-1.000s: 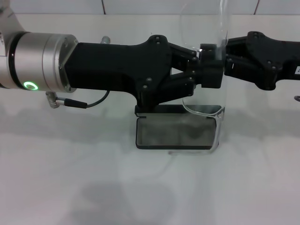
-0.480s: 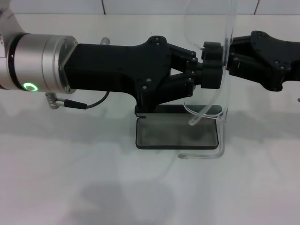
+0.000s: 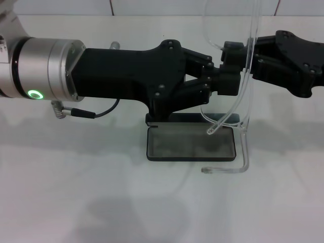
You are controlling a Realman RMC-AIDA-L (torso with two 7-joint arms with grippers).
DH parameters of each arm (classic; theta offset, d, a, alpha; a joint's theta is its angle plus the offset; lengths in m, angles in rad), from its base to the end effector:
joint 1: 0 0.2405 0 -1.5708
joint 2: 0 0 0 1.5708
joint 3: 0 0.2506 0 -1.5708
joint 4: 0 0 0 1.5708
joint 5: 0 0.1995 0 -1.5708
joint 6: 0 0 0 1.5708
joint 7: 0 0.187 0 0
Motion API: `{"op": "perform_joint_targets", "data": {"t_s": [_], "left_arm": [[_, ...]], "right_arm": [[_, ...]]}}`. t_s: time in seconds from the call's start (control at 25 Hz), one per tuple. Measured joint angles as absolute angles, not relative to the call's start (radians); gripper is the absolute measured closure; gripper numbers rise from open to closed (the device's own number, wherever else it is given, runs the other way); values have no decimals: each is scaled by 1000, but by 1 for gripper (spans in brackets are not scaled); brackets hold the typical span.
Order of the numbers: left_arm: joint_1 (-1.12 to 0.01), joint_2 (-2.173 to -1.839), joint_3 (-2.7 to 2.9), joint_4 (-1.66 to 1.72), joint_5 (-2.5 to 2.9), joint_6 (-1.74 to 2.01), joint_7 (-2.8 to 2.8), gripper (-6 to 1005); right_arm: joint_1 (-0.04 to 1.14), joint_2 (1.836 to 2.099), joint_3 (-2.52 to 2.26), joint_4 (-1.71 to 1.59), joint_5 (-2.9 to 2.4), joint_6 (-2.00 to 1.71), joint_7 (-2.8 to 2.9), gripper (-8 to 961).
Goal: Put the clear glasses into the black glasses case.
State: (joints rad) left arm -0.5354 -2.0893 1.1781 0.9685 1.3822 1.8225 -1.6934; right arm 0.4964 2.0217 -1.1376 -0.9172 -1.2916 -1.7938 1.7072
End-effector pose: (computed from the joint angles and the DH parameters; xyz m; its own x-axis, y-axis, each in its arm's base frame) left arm -0.0815 0.2835 -0.0072 0.6628 0.2389 0.7096 0.0644 -0.9624 0.2639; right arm 0.1045 0.3014 0.0225 0.5932 -0.2738 -0.7571 -0.1767 -0.9617 0.2094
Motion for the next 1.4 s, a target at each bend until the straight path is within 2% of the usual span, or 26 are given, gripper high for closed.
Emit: {"op": "perform_joint_targets", "data": {"t_s": [0.56,1.4], "left_arm": [[-531,-2089,1188,977,1347,1844,-1695,903],[-540,-2088,1220,941,1358,1823,-1669,902]], "right_arm": [[481,2015,-1079,-882,-1295,-1790,1686,854],[524,2023,-1090,-814,-1235,-1833,1679,854]]}}
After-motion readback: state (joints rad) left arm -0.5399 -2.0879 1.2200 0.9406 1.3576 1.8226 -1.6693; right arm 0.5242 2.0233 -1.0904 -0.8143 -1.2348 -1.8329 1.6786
